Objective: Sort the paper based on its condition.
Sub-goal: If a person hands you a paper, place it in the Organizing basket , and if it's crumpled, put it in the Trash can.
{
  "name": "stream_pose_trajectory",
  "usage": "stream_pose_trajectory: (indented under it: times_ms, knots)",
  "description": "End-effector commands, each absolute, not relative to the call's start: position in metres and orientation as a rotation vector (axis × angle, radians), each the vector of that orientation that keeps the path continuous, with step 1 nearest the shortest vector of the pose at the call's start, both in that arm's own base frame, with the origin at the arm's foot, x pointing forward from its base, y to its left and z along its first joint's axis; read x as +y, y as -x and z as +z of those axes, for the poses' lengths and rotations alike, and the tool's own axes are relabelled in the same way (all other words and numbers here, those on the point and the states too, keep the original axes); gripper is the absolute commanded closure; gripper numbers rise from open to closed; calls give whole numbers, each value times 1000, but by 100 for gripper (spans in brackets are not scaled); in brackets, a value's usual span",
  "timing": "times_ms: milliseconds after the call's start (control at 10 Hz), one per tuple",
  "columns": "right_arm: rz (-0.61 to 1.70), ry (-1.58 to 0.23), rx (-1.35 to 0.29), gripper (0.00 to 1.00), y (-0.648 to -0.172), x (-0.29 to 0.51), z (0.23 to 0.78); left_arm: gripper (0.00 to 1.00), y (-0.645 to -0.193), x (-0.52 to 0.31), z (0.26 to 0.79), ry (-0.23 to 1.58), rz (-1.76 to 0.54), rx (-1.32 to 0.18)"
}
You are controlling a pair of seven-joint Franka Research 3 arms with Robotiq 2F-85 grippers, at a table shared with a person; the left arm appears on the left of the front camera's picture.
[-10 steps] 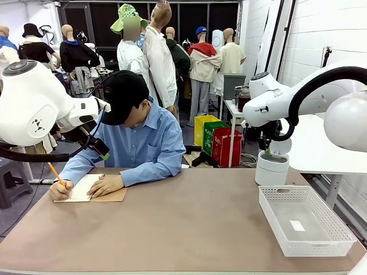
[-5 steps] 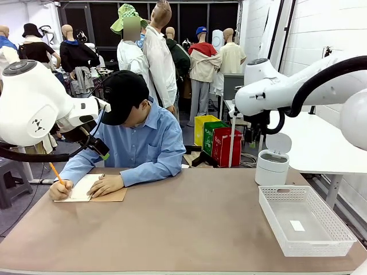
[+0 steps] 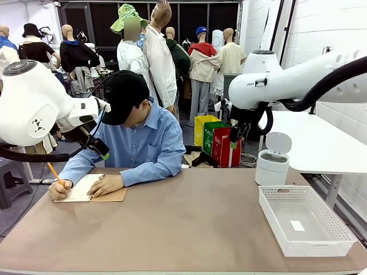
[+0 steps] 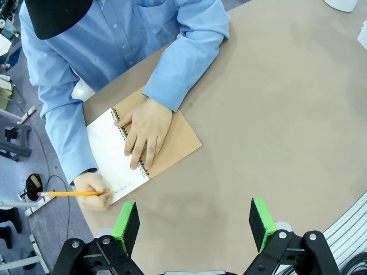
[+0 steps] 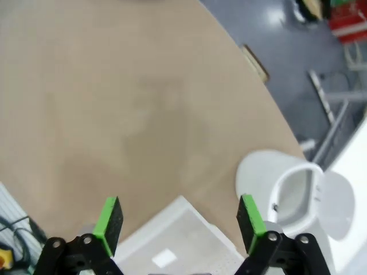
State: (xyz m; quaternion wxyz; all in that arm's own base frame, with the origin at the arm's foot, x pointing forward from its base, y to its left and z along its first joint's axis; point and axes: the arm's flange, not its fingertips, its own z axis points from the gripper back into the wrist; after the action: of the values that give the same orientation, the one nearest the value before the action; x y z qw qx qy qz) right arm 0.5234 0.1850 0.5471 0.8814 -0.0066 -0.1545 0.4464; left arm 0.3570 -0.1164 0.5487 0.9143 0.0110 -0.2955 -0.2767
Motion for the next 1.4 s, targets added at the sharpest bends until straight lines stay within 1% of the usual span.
stream_pose_trajectory:
  times_ms: [0,200,300,400,800,1000,1300]
  knots:
    - [999,-107,-397,0,-492,175,536,0,-357,-116,549,-19,-569,-609]
    - [1023,-139,-397,0,-483,177,531,0,-357,-116,549,-19,-569,-609]
    - [1043,-108,-397,0,-483,175,532,0,-357,-116,549,-19,-569,-609]
    - [995,-109,-387,0,-489,188,540,0,-357,-116,549,-19,-569,-609]
    - [1010,-108,-386,0,-486,184,538,0,-357,-116,549,-19,-569,-609]
    - [940,-157,-474,0,-461,195,537,0,-357,-116,549,-19,-569,-609]
    - [917,-292,-531,0,-423,200,536,0,-357,-116,549,-19,-569,-609]
